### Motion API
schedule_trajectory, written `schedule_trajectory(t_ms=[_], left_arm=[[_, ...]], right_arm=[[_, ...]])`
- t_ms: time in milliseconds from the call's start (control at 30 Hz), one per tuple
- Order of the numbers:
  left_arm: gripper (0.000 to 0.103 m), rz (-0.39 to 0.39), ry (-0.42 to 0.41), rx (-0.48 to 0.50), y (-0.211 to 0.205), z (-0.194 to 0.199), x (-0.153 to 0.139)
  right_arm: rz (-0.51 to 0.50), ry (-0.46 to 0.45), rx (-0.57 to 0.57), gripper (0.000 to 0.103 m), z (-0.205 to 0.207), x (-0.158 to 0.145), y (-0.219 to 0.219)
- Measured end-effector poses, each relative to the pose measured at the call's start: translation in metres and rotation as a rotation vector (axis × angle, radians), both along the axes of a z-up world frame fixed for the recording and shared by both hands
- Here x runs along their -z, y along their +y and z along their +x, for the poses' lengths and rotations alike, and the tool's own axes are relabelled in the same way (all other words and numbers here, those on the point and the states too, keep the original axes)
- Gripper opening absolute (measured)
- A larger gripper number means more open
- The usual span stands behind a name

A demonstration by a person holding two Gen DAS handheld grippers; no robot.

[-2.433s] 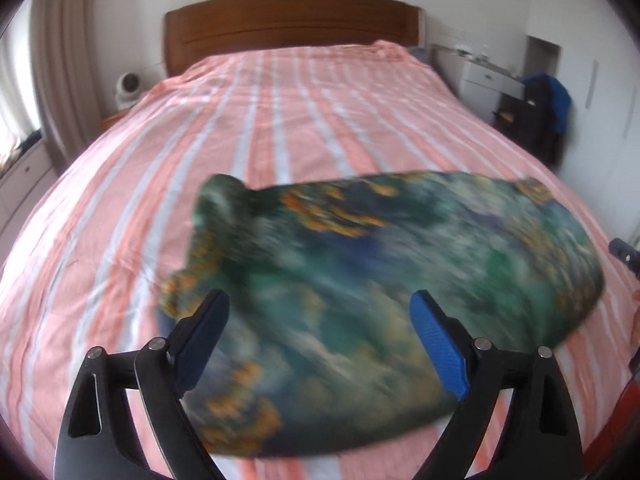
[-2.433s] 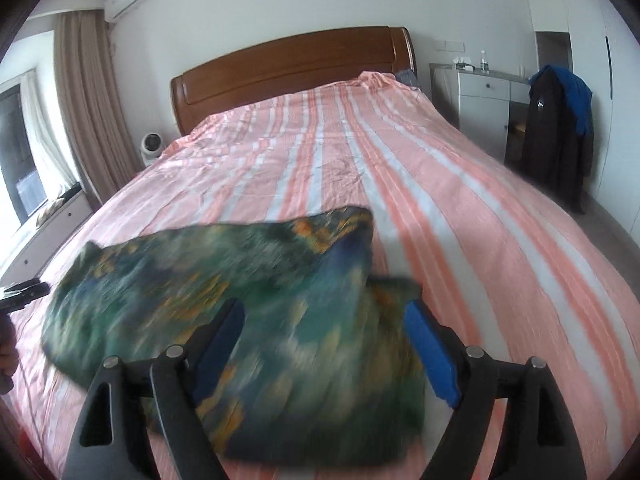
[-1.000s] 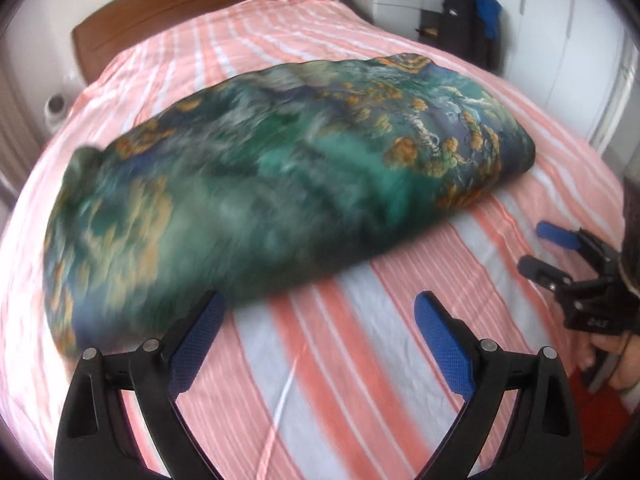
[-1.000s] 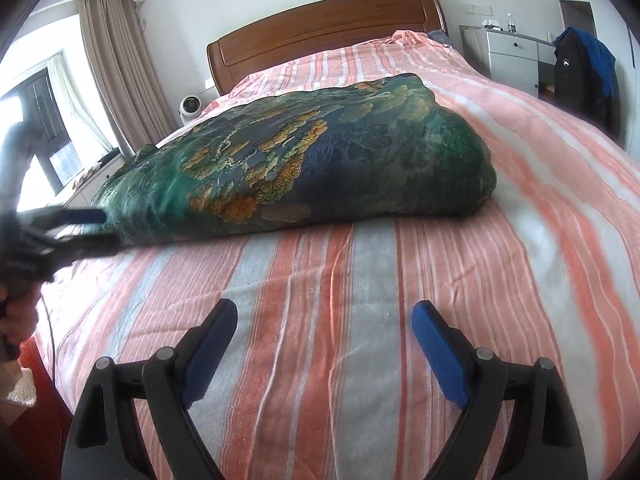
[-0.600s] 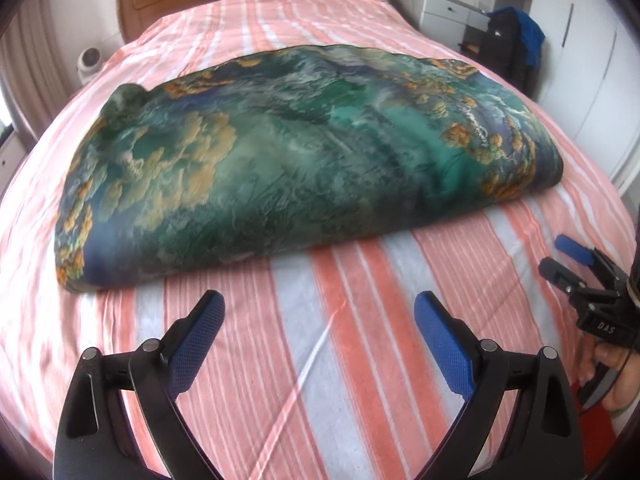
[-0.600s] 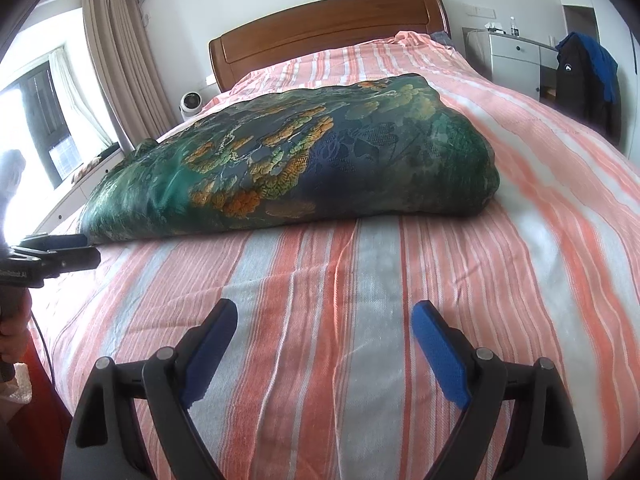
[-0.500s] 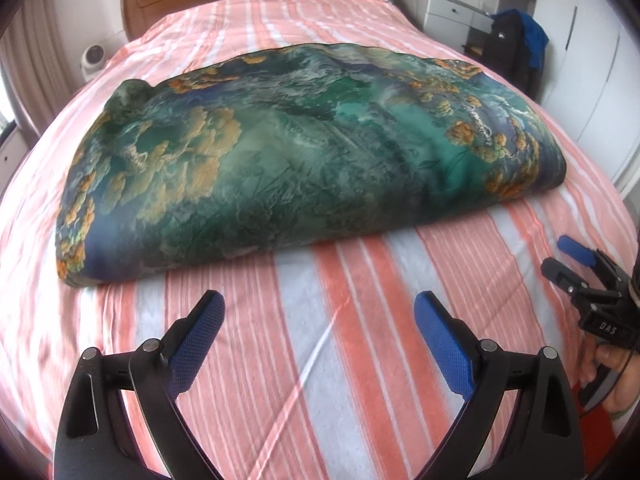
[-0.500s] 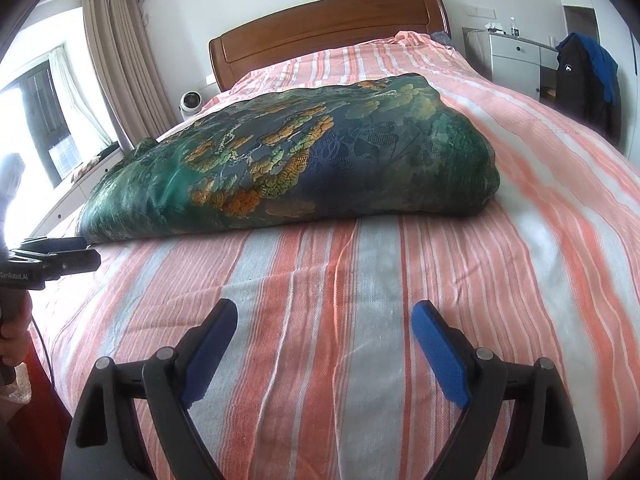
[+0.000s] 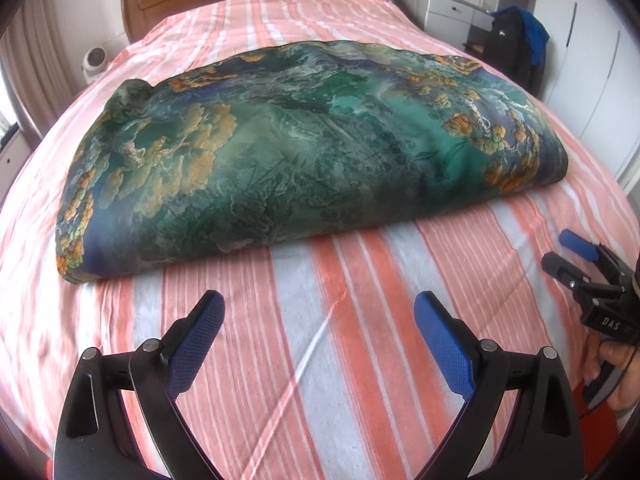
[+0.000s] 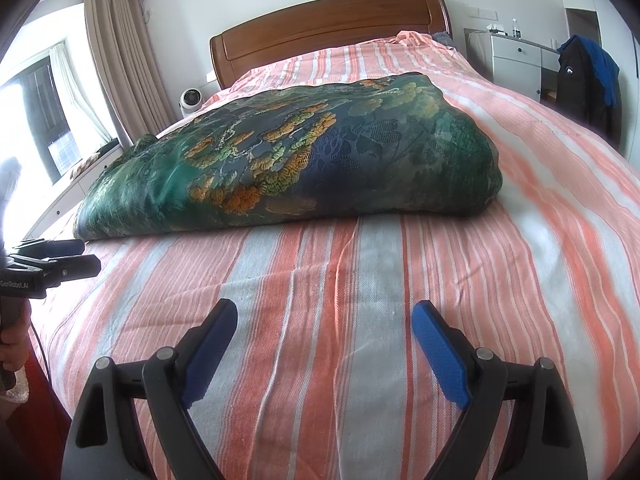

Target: Fold large clothes

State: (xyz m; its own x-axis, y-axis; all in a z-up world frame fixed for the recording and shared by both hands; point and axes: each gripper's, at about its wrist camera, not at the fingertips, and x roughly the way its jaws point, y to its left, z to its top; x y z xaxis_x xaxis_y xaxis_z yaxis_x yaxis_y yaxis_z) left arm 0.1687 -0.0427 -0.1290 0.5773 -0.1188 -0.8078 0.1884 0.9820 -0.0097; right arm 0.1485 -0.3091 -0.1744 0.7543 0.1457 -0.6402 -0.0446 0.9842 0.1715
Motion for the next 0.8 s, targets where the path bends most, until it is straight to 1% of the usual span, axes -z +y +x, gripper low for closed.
schedule_trajectory(t_ms=[133,200,300,367,433,533,600,700,800], left_arm=[[0.096,0.007,-0.021,0.019,-0.007,0.004,-0.007],[0.097,0.012,-0.044,0.029,-0.011,0.01,-0.014],[0.097,-0.002,-0.086,0.049,-0.019,0.025,-0.031],[0.097,-0.016,-0.101,0.074,-0.027,0.036,-0.04],[0.097,-0.021,-0.116,0.119,-0.038,0.047,-0.046],[0.097,0.024,-0.135,0.186,-0.061,0.061,-0.045],[0.097,0.039,-0.122,0.211,-0.072,0.07,-0.039],[0.097,0.046,-0.084,0.217,-0.079,0.076,-0.028],[0.097,0.062,-0.084,0.221,-0.081,0.071,-0.025]], right_arm=[[0.006,-0.001,0.0,0.088,0.0,0.0,0.0],[0.006,0.0,-0.001,0.088,0.0,0.0,0.0],[0.0,-0.001,0.0,0.088,0.0,0.0,0.0],[-0.004,0.0,0.0,0.088,0.0,0.001,0.0],[-0.01,0.0,0.0,0.088,0.0,0.001,0.002],[-0.02,0.0,0.001,0.088,0.0,0.001,0.003],[-0.024,0.0,0.0,0.088,0.0,0.001,0.004],[-0.021,0.0,-0.002,0.088,-0.001,0.001,0.003],[-0.005,0.001,-0.004,0.088,-0.002,0.001,0.002]])
